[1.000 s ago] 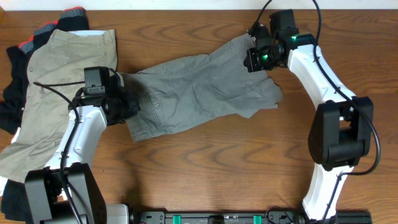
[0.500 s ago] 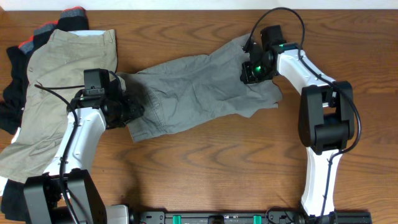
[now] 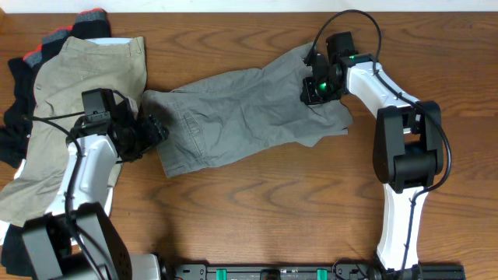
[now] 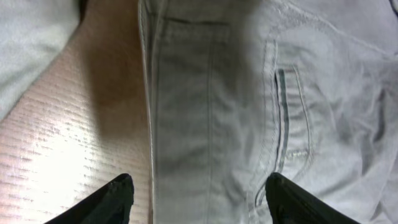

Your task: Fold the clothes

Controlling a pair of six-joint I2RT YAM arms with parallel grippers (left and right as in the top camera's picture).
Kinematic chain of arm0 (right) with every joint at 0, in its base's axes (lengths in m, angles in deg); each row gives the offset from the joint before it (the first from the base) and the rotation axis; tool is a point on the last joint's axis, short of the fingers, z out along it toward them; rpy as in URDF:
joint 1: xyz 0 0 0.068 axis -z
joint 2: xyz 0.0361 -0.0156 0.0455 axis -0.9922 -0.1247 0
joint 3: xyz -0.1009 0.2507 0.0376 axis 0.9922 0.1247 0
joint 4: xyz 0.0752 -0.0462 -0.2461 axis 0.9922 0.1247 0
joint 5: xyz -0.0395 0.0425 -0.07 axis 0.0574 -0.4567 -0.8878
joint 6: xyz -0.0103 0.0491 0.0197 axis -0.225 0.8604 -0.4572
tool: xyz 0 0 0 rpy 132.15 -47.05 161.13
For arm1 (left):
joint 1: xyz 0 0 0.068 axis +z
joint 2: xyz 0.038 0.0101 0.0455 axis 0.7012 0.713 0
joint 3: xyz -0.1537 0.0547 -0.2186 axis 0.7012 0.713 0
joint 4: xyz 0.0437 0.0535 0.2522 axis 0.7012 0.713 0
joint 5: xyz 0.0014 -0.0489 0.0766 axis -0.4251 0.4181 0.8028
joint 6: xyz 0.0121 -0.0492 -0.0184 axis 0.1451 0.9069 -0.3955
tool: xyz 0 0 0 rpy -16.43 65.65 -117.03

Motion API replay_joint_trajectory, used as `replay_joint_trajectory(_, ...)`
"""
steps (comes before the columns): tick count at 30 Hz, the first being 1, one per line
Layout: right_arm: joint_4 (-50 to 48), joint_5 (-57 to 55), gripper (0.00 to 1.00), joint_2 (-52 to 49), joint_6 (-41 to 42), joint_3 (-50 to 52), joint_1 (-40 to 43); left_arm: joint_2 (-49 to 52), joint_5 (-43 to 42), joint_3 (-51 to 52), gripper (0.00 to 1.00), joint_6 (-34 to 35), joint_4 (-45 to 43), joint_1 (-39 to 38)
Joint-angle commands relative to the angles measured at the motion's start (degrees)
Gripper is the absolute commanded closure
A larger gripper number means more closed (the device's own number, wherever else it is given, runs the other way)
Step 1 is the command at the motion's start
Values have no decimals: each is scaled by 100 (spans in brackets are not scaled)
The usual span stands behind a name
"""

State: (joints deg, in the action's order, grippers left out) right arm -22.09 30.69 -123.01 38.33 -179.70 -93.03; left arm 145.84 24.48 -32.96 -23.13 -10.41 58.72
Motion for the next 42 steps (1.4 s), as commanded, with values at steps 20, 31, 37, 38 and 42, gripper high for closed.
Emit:
replay_joint_trajectory(20, 33, 2, 98, -199, -33, 20, 15, 1567, -649, -70, 30, -55, -879, -87)
replay_joint_trajectory(31, 85, 2, 99, -199, -35, 20, 15, 1593, -713, -70, 94, -52, -850, -146)
replay_joint_trajectory(37, 192, 72, 99, -199, -33, 20, 9, 896, -710, -70, 94, -101, -520, 96)
replay_joint_trajectory(38, 210, 116, 99, -199, -35, 20, 4, 717, -710, -70, 94, -103, -487, 101)
replay_joint_trajectory(42, 280, 240, 99, -199, -20, 20, 0, 52, -710, -70, 94, -105, -380, 96)
